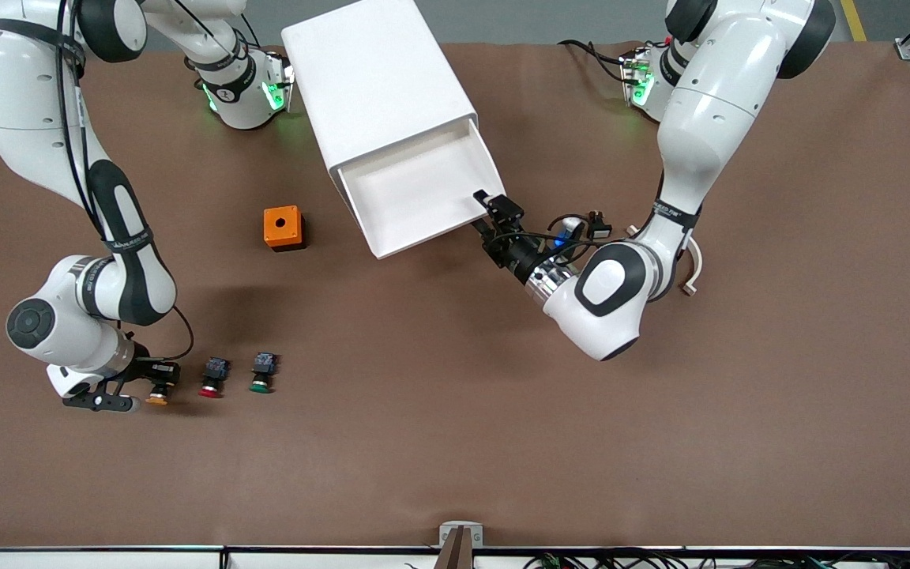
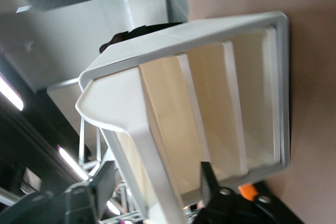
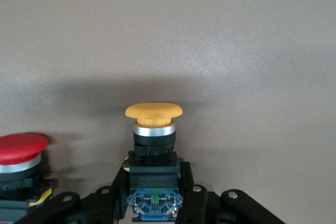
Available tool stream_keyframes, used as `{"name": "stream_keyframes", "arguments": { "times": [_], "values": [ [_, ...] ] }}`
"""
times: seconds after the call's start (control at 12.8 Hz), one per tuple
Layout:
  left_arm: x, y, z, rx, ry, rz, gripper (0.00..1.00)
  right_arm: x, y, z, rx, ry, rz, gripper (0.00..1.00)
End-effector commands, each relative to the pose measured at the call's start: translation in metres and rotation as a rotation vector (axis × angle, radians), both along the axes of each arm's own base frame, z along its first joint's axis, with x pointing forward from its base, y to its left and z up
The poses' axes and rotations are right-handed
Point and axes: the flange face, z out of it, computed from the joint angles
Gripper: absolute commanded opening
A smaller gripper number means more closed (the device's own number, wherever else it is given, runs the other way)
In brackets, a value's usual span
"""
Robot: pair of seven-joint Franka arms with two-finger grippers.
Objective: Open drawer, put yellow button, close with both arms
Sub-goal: 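Lift the yellow button with the right gripper toward the open drawer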
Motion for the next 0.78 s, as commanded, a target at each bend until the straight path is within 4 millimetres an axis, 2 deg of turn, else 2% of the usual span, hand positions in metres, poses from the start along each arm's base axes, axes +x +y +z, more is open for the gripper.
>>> {"name": "stream_keyframes", "arguments": {
  "times": [0.0,0.16,0.31,0.39,0.55,0.71],
  "values": [
    [0.025,0.022,0.013,-0.186,-0.203,-0.006,0.99,0.003,0.003,0.026,0.02,0.05,-0.001,0.0],
    [0.039,0.04,0.014,-0.293,-0.376,-0.052,0.99,-0.004,0.007,0.084,0.042,0.106,-0.045,0.0],
    [0.052,0.049,0.02,-0.353,-0.559,-0.136,0.99,-0.019,0.022,0.147,0.059,0.162,-0.14,0.0],
    [0.057,0.053,0.023,-0.369,-0.646,-0.186,0.99,-0.028,0.039,0.177,0.062,0.179,-0.173,0.0],
    [0.069,0.06,0.041,-0.376,-0.84,-0.279,0.99,-0.051,0.072,0.238,0.065,0.214,-0.268,0.0],
    [0.074,0.056,0.064,-0.345,-1.019,-0.404,0.98,-0.082,0.12,0.285,0.066,0.23,-0.366,0.0]
  ]
}}
